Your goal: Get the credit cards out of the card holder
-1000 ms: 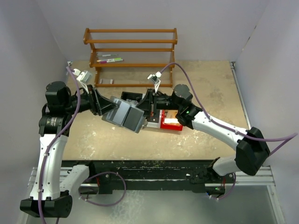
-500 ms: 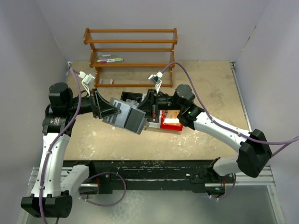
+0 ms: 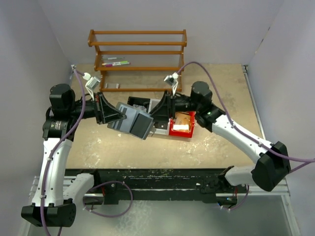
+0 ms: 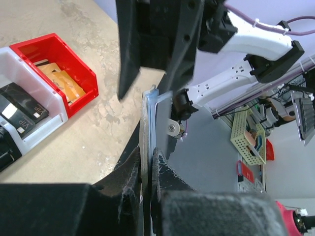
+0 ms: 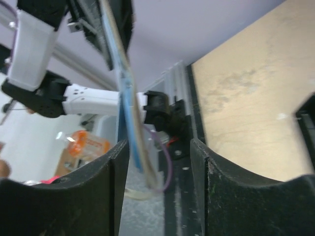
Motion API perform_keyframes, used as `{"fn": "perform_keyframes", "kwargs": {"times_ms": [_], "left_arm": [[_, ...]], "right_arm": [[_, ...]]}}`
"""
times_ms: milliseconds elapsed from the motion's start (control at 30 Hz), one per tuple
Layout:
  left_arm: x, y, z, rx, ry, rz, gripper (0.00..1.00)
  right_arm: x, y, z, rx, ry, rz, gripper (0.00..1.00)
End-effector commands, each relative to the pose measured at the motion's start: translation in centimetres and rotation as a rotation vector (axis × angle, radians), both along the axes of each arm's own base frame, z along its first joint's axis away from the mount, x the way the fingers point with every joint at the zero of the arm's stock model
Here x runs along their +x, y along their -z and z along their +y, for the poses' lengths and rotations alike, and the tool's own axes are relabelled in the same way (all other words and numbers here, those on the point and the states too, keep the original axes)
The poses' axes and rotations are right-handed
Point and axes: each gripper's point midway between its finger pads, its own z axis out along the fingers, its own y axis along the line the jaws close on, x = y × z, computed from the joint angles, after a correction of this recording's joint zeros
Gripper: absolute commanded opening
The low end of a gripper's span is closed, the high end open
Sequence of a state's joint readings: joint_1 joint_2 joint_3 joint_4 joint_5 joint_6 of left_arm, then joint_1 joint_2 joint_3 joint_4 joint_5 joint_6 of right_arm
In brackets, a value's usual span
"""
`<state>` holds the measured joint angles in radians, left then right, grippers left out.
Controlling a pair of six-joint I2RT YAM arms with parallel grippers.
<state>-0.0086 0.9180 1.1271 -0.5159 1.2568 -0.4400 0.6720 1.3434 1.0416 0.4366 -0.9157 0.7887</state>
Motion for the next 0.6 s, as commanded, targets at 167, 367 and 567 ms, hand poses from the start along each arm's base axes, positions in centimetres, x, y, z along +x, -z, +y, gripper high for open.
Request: {"fn": "perform_keyframes", "kwargs": {"times_ms": [167,367,567], "left_arm": [[-2.5,-1.4,-0.2,-0.014,0.121,-0.112,0.0],[-2.7,-0.7,-0.6,-0.021,0.155,-0.067,0.0],[-2.9,-0.3,-0.9,-0.011,0.177,-0.071,0.0]], "right_arm": [[4.6,-4.7,-3.9,-0.104,0.084,-0.319,0.63],[1.4,-7.3,0.9,0.001,-0.113,-0.376,0.64],[-1.3,-6.0,4.0,-0.003,-0.255,-0.377,0.58]]}}
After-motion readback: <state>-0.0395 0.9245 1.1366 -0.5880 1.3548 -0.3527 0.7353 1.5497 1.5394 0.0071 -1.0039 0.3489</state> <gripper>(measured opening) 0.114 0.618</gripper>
